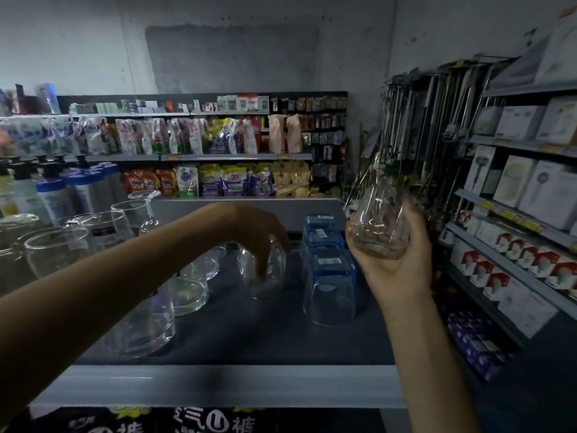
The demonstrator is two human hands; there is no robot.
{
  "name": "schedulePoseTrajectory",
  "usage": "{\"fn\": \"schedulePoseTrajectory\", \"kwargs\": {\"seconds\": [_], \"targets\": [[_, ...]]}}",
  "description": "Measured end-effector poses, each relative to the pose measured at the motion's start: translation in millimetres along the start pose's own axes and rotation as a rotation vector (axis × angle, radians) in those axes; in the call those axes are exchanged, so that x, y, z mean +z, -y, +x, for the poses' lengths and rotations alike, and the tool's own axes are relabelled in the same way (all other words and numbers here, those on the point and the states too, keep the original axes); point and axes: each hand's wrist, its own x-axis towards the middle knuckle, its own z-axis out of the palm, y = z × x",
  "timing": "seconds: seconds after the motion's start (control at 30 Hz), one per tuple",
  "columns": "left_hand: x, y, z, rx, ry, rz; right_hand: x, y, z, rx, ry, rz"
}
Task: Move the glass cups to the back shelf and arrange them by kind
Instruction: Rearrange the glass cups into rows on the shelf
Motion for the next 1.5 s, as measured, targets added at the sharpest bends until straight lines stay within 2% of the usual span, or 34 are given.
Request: {"fn": "schedulePoseTrajectory", "kwargs": {"seconds": [0.1, 0.17, 0.23, 0.33, 0.47, 0.53, 0.67, 0.9, 1.07, 1.2, 1.5], "targets": [[1, 7, -5, -0.069, -0.194, -0.173, -1, -1, 1, -0.052, -0.002, -0.035], [4, 9, -6, -0.147, -0.319, -0.145, -1, -1, 1, -0.104, -0.004, -0.089], [11, 10, -4, -0.184, -0.374, -0.170, -1, -2, 0, -0.164, -0.013, -0.139], [16, 10, -2, -0.234, -0.334, -0.239, 0, -3, 0, -0.209, -0.028, -0.147], [19, 10, 4, -0.247, -0.291, -0.233, 0, -3, 0, -0.177, -0.027, -0.142], [18, 11, 5, -0.237, -0.263, -0.262, 0, -4, 1, -0.176, -0.027, -0.148], [10, 13, -3, -0.175, -0.105, -0.473, -2, -6, 3, -0.181, -0.035, -0.176], [0, 26, 1, -0.118, -0.024, -0.478, -3, -6, 3, -0.148, -0.015, -0.184], [8, 26, 1, -0.190, -0.138, -0.414, -1, -5, 0, -0.182, -0.003, -0.235], [17, 28, 4, -0.170, -0.239, -0.449, -1, -6, -1, -0.211, 0.006, -0.265], [39, 32, 11, -0.212, -0.533, -0.348, -4, -6, 1, -0.212, 0.035, -0.279]]}}
